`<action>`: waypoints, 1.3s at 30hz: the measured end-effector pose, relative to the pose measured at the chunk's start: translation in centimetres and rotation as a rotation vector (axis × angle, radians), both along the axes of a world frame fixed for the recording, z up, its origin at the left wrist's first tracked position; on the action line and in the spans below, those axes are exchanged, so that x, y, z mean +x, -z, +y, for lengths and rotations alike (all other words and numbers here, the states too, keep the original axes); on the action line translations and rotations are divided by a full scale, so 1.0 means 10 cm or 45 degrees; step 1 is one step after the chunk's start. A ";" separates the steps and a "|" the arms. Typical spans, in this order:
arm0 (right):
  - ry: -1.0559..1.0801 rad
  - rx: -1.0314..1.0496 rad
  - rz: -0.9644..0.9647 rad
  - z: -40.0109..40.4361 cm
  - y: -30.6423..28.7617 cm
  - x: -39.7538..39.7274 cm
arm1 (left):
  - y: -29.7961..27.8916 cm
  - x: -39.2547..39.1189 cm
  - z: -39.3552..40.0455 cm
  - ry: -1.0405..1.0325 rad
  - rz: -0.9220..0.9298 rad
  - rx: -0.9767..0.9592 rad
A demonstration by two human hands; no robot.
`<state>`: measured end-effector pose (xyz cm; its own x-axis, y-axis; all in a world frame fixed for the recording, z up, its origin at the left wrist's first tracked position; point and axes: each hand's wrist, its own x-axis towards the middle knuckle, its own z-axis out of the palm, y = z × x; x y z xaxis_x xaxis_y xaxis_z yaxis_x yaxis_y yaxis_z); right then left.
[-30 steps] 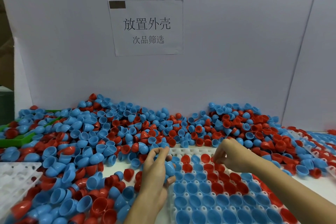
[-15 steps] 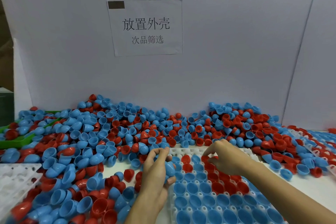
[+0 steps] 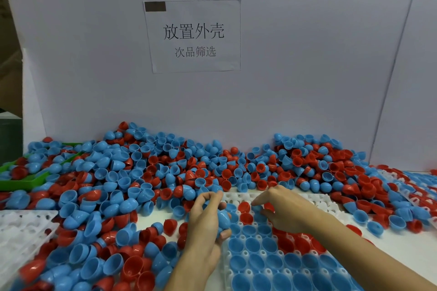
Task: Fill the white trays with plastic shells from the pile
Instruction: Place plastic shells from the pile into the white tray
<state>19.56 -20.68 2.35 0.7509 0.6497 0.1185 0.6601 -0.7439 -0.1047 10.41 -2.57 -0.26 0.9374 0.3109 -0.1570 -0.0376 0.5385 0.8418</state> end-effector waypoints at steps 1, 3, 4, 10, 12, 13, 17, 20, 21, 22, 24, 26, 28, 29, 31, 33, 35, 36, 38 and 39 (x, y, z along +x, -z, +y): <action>-0.001 -0.008 -0.006 0.00 0.00 0.00 | 0.00 0.00 0.00 0.000 0.002 0.004; -0.001 -0.010 -0.017 0.01 0.00 -0.01 | -0.01 -0.01 0.00 -0.001 0.007 0.013; 0.003 -0.004 -0.024 0.02 -0.01 -0.01 | -0.01 -0.01 0.00 -0.002 0.009 0.014; -0.028 0.015 -0.047 0.09 -0.01 -0.04 | -0.05 -0.03 -0.01 0.004 0.015 -0.021; -0.033 -0.005 -0.051 0.10 -0.01 -0.05 | -0.07 -0.04 -0.01 0.008 0.013 -0.071; -0.031 -0.009 -0.051 0.10 0.00 -0.05 | -0.07 -0.05 0.00 0.005 0.010 -0.105; -0.044 -0.029 -0.055 0.10 0.00 -0.05 | -0.09 -0.07 0.00 0.012 -0.016 -0.191; -0.017 0.032 -0.045 0.13 -0.02 -0.08 | -0.09 -0.09 0.00 0.025 -0.025 -0.137; -0.014 0.084 -0.036 0.16 -0.04 -0.10 | -0.10 -0.09 -0.01 0.022 -0.026 -0.124; -0.024 0.164 -0.015 0.20 -0.07 -0.13 | -0.10 -0.09 -0.02 0.021 -0.025 -0.115; -0.055 0.401 0.087 0.31 -0.13 -0.20 | -0.11 -0.08 -0.04 0.029 -0.028 -0.058; -0.066 0.615 0.233 0.42 -0.20 -0.28 | -0.09 -0.07 -0.06 0.029 -0.035 0.132; -0.061 0.697 0.352 0.49 -0.24 -0.32 | -0.05 -0.06 -0.06 0.031 -0.061 0.422; -0.043 0.681 0.370 0.51 -0.25 -0.33 | -0.03 -0.06 -0.06 0.033 -0.084 0.573; 0.021 0.636 0.372 0.54 -0.25 -0.32 | 0.00 -0.07 -0.06 0.034 -0.151 0.778; 0.061 0.629 0.362 0.56 -0.23 -0.33 | 0.02 -0.08 -0.06 0.046 -0.216 0.876; 0.070 0.671 0.368 0.58 -0.23 -0.33 | 0.03 -0.07 -0.07 0.067 -0.216 0.910; 0.070 0.721 0.393 0.57 -0.23 -0.33 | 0.03 -0.07 -0.08 0.070 -0.198 0.898; 0.090 0.823 0.440 0.57 -0.24 -0.34 | 0.03 -0.07 -0.07 0.054 -0.163 0.838; 0.114 0.866 0.456 0.56 -0.24 -0.33 | 0.02 -0.06 -0.06 0.041 -0.158 0.795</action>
